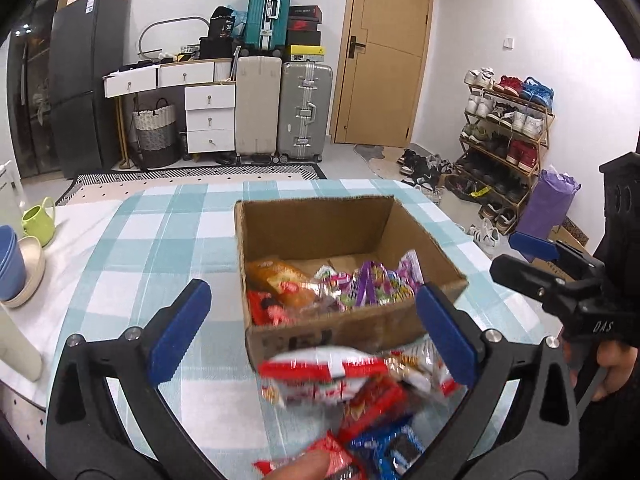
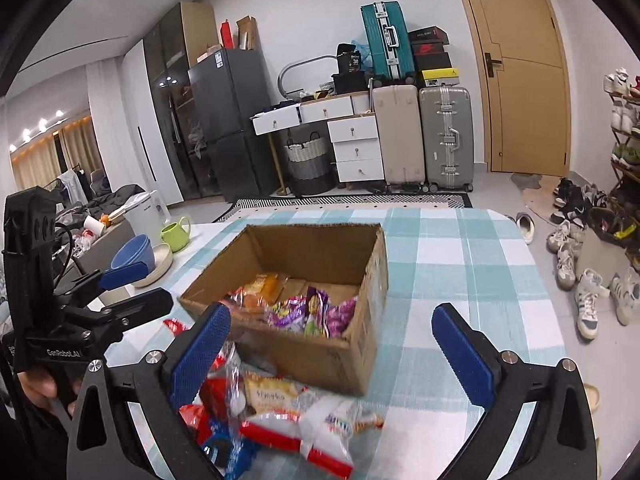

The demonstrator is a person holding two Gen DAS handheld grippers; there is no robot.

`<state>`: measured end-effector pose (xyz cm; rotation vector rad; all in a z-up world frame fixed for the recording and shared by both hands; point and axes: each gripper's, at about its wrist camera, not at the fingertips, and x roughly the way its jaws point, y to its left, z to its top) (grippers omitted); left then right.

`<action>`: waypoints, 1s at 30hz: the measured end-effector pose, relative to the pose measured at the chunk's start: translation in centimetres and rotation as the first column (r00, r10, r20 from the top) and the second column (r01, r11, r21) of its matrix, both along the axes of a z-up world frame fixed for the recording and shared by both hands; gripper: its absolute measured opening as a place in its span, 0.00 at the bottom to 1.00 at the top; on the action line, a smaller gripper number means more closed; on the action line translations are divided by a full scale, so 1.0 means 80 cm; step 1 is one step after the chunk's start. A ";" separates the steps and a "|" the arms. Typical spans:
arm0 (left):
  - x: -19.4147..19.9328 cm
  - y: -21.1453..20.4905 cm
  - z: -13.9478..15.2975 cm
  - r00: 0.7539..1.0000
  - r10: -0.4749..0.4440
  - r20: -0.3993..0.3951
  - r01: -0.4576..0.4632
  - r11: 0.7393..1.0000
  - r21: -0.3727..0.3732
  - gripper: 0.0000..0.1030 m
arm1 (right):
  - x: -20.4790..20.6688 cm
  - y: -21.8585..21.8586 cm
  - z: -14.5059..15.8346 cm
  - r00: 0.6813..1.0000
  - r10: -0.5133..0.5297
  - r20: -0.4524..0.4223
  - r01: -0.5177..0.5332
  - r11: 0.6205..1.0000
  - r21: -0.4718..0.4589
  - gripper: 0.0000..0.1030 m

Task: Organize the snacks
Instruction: 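Move both tools back toward the remaining snack pile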

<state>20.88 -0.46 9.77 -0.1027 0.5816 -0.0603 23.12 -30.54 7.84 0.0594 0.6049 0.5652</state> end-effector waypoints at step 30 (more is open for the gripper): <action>-0.075 0.026 -0.083 0.988 0.034 -0.149 -0.037 0.999 -0.015 0.99 | -0.047 0.024 -0.079 0.986 0.052 -0.158 -0.062 0.996 -0.059 0.99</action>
